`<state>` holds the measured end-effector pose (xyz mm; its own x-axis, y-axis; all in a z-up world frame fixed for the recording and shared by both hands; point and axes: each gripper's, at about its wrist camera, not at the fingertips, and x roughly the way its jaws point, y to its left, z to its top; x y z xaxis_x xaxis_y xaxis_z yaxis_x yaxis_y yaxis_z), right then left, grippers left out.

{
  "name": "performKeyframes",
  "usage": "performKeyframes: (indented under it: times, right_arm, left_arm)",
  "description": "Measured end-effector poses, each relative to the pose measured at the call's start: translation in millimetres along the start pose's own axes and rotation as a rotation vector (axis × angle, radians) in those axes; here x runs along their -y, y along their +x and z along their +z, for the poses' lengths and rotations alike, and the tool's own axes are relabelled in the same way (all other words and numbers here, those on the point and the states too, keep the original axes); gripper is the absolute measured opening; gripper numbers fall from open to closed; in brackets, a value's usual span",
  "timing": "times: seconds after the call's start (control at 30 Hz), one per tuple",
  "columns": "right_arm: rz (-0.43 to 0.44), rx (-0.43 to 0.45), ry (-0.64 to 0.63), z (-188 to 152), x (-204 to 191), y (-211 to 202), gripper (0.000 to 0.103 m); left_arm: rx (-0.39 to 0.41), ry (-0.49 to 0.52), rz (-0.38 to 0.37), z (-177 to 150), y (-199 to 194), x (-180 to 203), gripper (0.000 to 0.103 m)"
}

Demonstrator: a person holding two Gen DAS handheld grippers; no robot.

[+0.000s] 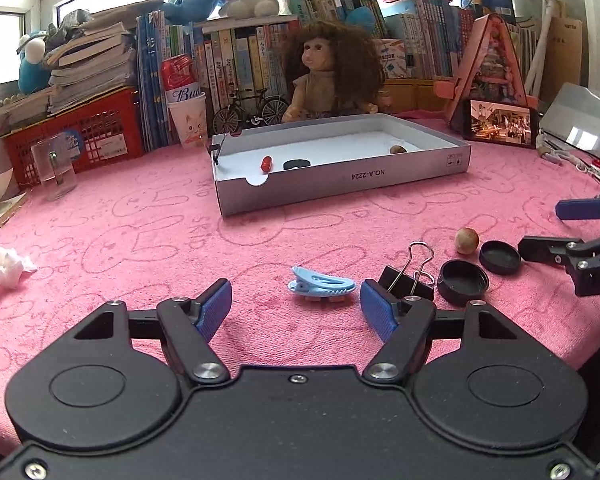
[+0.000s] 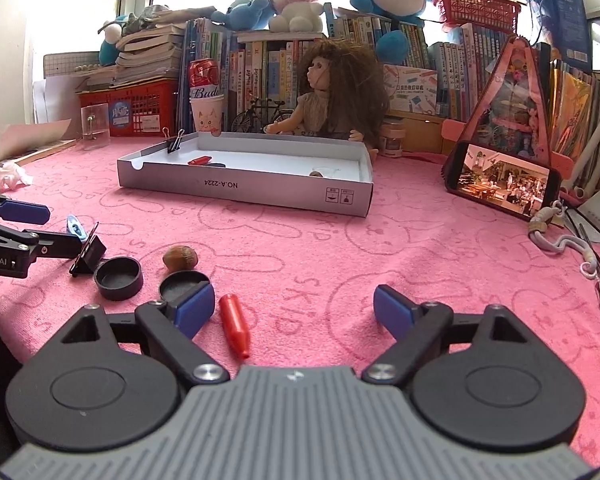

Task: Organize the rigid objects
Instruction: 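Grasp the blue hair clip with the left tool while the right tool grasps a red marker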

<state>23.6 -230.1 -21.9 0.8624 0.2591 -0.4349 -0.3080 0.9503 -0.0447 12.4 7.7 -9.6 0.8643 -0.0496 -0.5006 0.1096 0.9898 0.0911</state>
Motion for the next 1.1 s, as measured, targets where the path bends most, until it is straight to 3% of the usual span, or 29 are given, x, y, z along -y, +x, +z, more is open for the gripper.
performKeyframes:
  times: [0.37,0.7,0.83,1.0,1.1]
  right_arm:
    - [-0.055,-0.019,-0.039,-8.0,-4.6,-17.0,0.092]
    - [-0.225,-0.043,0.015,-6.4,18.8,-20.9,0.089]
    - [-0.192,-0.044,0.097,-2.9,19.0,-24.4,0.083]
    - [-0.108,-0.045,0.215,0.8,13.1,-30.0,0.061]
    - [-0.044,-0.076,0.269,2.7,7.6,-27.6,0.058]
  left_arm:
    - [0.005,-0.023,-0.007,1.2,6.0,1.6,0.064]
    - [0.01,-0.028,-0.014,0.0,6.2,0.6,0.062]
    - [0.012,-0.03,-0.017,0.0,6.0,0.3,0.06]
    - [0.018,-0.034,-0.017,0.1,5.5,0.6,0.059]
    - [0.017,-0.044,-0.02,-0.3,5.4,0.8,0.058]
